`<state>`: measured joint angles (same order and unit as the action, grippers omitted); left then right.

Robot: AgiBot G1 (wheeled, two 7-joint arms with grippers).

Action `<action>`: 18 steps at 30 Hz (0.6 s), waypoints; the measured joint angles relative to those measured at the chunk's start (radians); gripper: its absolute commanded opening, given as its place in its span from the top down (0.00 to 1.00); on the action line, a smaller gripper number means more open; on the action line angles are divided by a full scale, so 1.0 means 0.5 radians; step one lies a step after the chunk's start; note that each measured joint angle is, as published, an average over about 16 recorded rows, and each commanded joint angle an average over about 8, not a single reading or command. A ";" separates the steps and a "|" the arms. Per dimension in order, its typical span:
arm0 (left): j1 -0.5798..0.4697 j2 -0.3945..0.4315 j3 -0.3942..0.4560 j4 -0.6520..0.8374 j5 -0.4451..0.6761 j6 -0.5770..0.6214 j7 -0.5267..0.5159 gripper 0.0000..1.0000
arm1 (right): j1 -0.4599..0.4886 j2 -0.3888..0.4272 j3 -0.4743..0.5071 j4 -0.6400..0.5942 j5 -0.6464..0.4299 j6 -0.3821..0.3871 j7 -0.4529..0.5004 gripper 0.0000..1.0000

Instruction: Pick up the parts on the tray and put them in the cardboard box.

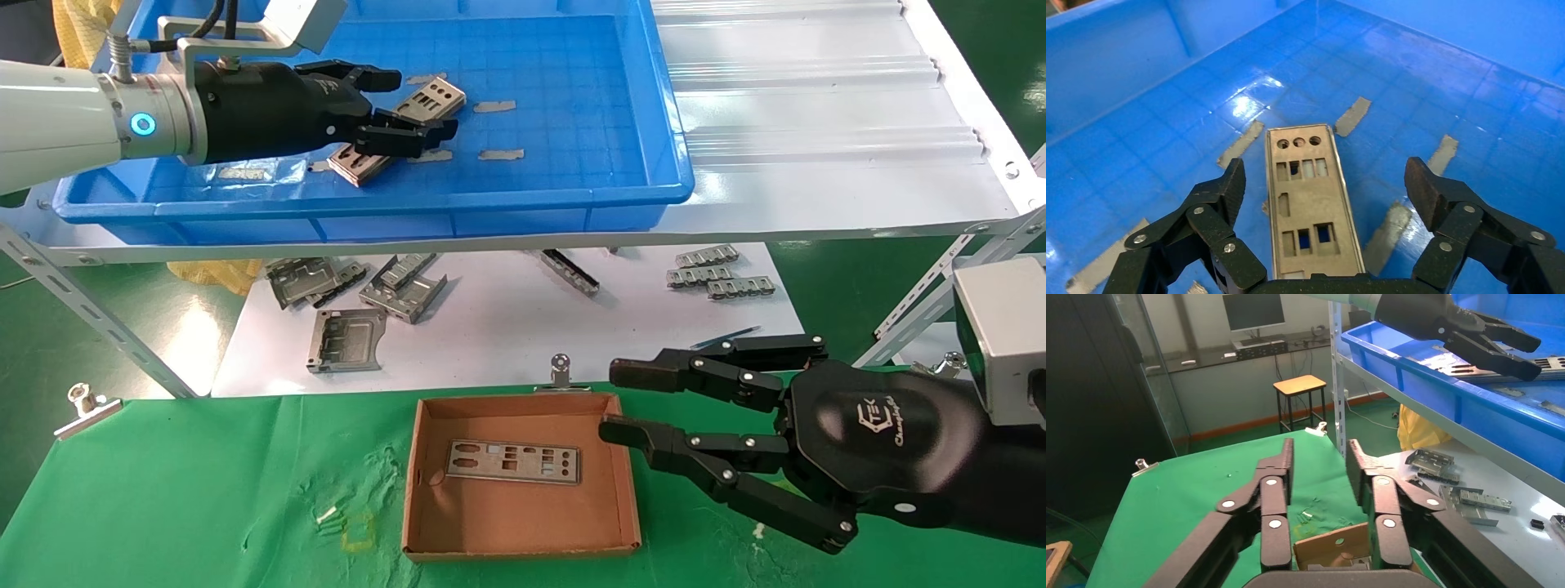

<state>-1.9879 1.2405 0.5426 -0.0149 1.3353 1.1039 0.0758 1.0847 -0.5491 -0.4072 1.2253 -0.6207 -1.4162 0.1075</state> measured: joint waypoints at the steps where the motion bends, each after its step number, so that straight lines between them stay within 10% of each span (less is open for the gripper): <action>1: 0.000 0.002 -0.001 0.002 -0.002 -0.005 0.002 1.00 | 0.000 0.000 0.000 0.000 0.000 0.000 0.000 0.00; 18: -0.012 0.026 0.004 0.023 0.006 -0.057 0.014 1.00 | 0.000 0.000 0.000 0.000 0.000 0.000 0.000 0.00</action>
<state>-1.9938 1.2534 0.5446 -0.0033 1.3382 1.0757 0.0829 1.0847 -0.5491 -0.4072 1.2253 -0.6207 -1.4162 0.1075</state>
